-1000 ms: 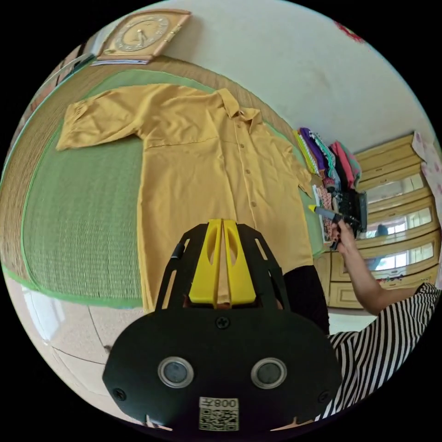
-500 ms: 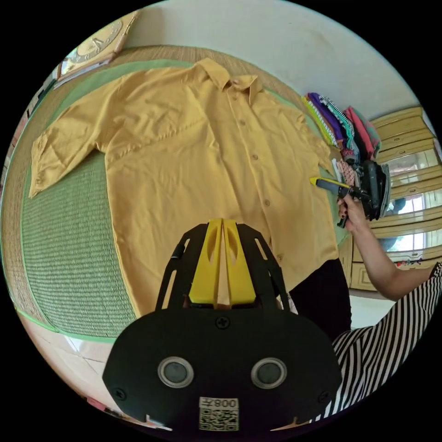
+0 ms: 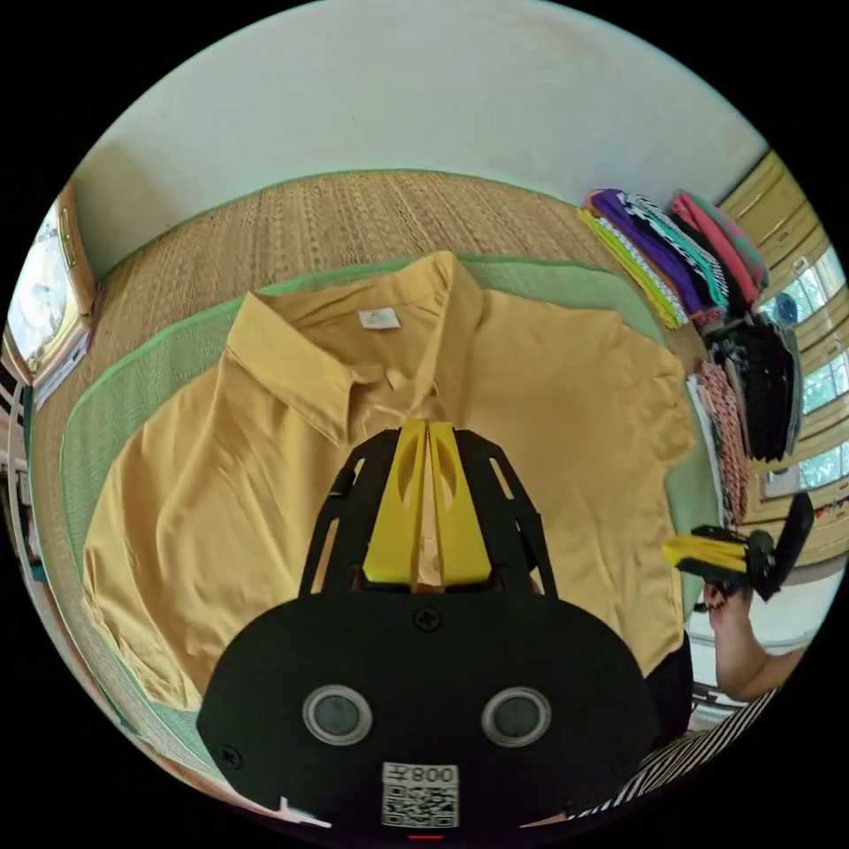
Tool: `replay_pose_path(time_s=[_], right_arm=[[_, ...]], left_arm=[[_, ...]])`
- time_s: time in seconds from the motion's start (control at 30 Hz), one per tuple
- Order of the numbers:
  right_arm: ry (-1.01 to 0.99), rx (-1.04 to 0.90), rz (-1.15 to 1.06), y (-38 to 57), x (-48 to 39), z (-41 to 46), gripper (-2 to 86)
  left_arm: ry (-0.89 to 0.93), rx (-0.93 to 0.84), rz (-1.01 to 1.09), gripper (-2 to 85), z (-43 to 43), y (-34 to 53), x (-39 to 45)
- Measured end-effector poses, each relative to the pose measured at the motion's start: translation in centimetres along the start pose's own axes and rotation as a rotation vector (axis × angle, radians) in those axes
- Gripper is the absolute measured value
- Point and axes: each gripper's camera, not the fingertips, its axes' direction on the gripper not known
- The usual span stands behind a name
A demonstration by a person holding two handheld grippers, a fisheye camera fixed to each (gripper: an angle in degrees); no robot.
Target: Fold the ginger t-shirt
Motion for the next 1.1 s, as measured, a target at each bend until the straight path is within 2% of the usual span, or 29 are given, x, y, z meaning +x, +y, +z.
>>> replay_pose_path(time_s=[0.07, 0.3, 0.37, 0.5, 0.63, 0.77, 0.93, 1.1], right_arm=[[-0.016, 0.016, -0.018, -0.4, 0.1, -0.4, 0.2], [0.010, -0.028, -0.046, -1.5, 0.5, 1.5, 0.2], [0.025, -0.076, -0.041, -1.8, 0.7, 2.6, 0.2], [-0.001, -0.050, -0.056, -1.5, 0.7, 1.8, 0.2], [-0.001, 0.042, -0.048, -0.7, 1.6, -0.8, 0.4], [0.159, 0.237, 0.097, 1.3, 5.5, -6.3, 1.1], [0.357, 0.363, 0.328, 4.5, 11.4, -11.2, 5.0], [0.337, 0.388, 0.421, 6.3, 15.0, -12.1, 7.1]], left_arm=[[-0.049, 0.027, -0.038, 0.2, 0.4, -2.2, 0.4], [-0.030, 0.016, -0.043, 0.4, 2.0, -5.8, 2.7], [0.009, 0.045, -0.040, 0.4, 1.7, -6.4, 4.0], [0.032, 0.119, -0.021, 0.5, 0.5, -6.2, 6.2], [0.148, 0.183, -0.038, 0.8, -0.4, -5.2, 8.2], [0.314, 0.130, 0.095, 2.4, 0.6, -6.3, 12.9], [0.400, 0.042, 0.361, 4.3, 2.8, -11.3, 21.9], [0.460, 0.011, 0.566, 6.1, 5.9, -17.5, 31.8]])
